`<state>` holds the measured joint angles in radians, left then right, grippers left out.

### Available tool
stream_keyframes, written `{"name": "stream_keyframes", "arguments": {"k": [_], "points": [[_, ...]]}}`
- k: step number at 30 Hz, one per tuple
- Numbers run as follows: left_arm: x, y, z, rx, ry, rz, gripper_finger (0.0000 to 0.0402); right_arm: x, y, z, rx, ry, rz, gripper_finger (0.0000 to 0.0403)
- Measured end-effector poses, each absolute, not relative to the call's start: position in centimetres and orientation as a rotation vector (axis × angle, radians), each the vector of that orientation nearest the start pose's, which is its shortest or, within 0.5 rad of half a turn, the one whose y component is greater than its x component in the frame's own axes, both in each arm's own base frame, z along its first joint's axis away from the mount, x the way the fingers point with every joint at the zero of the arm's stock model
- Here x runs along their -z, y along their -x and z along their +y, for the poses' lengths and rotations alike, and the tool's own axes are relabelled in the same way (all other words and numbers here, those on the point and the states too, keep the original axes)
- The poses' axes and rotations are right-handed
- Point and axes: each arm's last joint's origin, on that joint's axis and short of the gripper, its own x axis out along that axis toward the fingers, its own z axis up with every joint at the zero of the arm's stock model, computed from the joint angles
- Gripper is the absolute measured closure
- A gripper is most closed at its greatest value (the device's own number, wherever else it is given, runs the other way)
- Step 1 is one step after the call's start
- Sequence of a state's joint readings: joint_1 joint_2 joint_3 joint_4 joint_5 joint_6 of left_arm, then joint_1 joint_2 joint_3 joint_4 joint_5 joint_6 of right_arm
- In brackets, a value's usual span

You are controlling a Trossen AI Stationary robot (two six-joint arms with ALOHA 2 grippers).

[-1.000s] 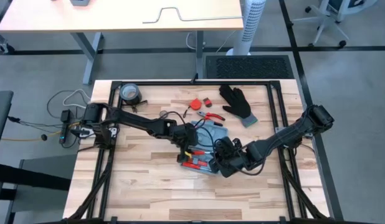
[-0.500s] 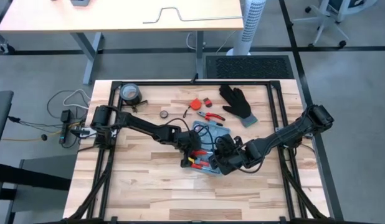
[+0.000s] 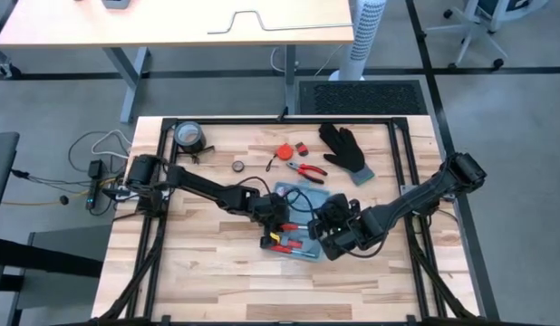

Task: Prefit tool cases
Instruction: Remove the orange hammer from the gray toolbox

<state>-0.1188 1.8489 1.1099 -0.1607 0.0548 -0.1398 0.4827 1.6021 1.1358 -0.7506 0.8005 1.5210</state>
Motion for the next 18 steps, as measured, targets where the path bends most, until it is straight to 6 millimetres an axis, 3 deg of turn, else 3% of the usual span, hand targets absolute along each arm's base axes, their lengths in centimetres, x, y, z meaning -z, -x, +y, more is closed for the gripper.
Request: {"name": "stream_keyframes", "arguments": {"k": [10, 18], "points": [[-21.8, -35.1, -4.0, 0.046, 0.039, 0.800, 0.0361, -23.4, -27.4, 12.2, 0.890, -0.653, 0.478, 0.0308], [-24.2, -30.6, -1.5, -0.201, -0.172, 1.007, 0.0361, -23.4, -27.3, 12.1, 0.897, -0.644, 0.481, 0.0308]]}}
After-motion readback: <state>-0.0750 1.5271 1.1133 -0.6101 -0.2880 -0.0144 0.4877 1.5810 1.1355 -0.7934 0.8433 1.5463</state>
